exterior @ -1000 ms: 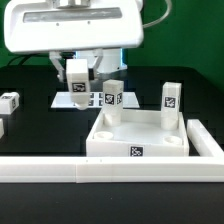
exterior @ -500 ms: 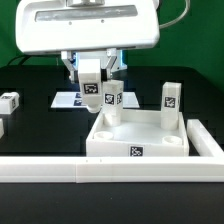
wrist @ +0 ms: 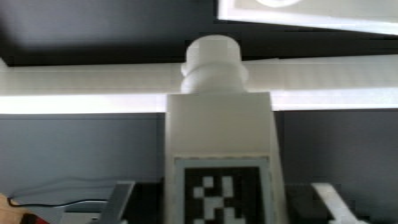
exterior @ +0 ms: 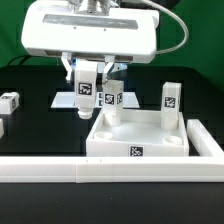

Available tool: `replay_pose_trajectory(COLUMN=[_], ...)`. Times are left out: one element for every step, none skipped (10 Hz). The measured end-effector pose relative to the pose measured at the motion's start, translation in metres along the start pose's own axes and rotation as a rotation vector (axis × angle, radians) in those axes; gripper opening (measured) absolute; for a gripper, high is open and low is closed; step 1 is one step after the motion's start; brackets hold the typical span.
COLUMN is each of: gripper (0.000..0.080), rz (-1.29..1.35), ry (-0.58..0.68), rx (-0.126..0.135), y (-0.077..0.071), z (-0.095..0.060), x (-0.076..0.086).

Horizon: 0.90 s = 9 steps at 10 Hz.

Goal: Assemble square table

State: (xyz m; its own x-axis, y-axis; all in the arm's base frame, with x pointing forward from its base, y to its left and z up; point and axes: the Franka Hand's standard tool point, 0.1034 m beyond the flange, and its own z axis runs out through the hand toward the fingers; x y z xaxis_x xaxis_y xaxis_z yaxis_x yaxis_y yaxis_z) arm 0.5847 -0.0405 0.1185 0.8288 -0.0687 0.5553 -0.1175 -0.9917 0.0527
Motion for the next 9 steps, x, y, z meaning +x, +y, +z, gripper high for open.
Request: replay_pose_trajectory(gripper=[0.0287,0.0287,0.0287,0.0287,0.0287,0.0287,0.0287,0.0287,0.0287], rz=[0.025,0.046,0.062,0.072,0.083,0.082,0.082,0.082,0.085], ry=[-0.002,-0.005,-0.003,0.007,0.002,0.001,0.001,0.001,0.003], rx=[0.008,0.025,0.04,0.055,0.063,0.063,0.062,0.062,0.064], y=[-0.008,-0.021,-0.031,-0.035,-0.037,-0.037,-0.037,-0.037,-0.04], z=[0.002,0.004,0.006,0.006,0.006,0.006,0.007,0.007,0.007], x=[-0.003,-0.005,-0.003,0.002,0.003,0.003,0.002,0.002,0.001])
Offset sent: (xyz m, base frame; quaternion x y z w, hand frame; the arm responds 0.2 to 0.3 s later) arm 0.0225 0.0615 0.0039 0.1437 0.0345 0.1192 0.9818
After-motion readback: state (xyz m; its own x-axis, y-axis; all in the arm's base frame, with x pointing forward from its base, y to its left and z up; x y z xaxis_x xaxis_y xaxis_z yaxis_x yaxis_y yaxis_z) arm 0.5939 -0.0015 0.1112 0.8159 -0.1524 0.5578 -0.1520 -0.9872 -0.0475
